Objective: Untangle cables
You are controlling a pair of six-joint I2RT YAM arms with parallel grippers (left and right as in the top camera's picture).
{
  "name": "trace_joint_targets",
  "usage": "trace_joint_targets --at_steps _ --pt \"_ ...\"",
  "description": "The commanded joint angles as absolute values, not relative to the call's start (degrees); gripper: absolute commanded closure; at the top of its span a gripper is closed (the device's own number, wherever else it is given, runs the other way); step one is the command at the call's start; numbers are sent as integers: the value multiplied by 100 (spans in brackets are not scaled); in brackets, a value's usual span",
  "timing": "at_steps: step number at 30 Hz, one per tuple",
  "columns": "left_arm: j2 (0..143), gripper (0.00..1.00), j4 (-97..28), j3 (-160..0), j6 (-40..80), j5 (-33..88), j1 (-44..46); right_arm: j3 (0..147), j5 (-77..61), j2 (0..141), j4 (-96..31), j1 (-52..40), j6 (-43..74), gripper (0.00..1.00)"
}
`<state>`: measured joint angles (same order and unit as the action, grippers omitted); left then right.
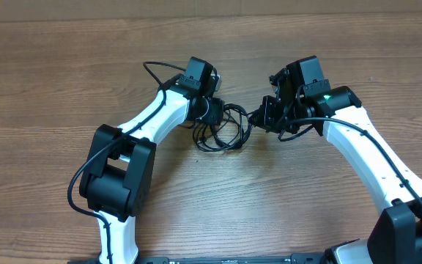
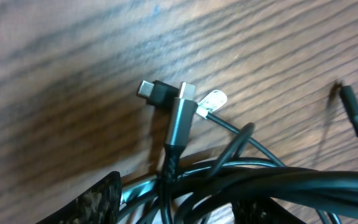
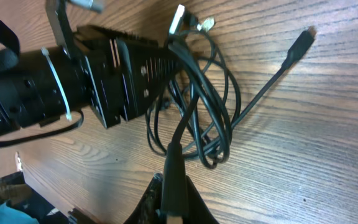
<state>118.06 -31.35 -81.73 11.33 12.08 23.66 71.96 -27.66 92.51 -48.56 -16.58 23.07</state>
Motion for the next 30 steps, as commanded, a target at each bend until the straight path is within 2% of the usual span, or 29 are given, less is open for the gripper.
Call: trace_joint_targets --at_steps 1,3,5,8,12,13,14,15,18,19,20,22,26,29,30 --pt "11843 44 -2891 -8160 718 1380 2515 7282 -2816 9129 -4862 -1671 2261 95" --pt "11858 48 -2799 -8156 607 1380 2593 7282 -2818 9129 -4862 -1671 2261 95" --pt "11911 60 -2729 -8154 545 1352 2683 7282 -2818 9131 -4862 -1671 2261 95" --pt "12025 70 -2716 -8152 554 1354 2757 7282 -2818 9129 -4877 -1671 2261 95" --pt "12221 80 -2716 -8152 642 1236 2779 7282 -2818 9131 -4904 -1671 2261 95" --pt "12237 88 -2720 -8152 731 1114 2775 7282 -2816 9131 -4904 -1671 2261 95" --pt "12237 93 -2724 -8152 803 1011 2768 7282 -2816 9131 -4908 -1671 2261 95" --pt "12230 96 -2724 -8152 864 950 2762 7282 -2816 9129 -4923 -1671 2261 95" --pt "12112 96 -2821 -8180 996 947 2738 7282 -2637 9129 -4984 -1662 2241 95" --pt "11996 96 -2974 -8232 1059 952 2727 7282 -2392 9131 -4993 -1664 2241 92" --pt "11789 96 -3175 -8307 1057 950 2724 7282 -2174 9131 -5009 -1664 2241 82" --pt "11469 96 -3417 -8409 1052 947 2724 7282 -2053 9131 -5006 -1664 2239 73" --pt "10497 96 -3865 -8569 1055 873 2724 7284 -2102 9129 -5000 -1623 2198 46" --pt "9808 96 -3994 -8569 1087 849 2722 7358 -2915 9129 -4958 -1594 1671 31" --pt "9618 96 -4047 -8569 1129 829 2718 7408 -3159 9129 -4965 -1594 1553 29"
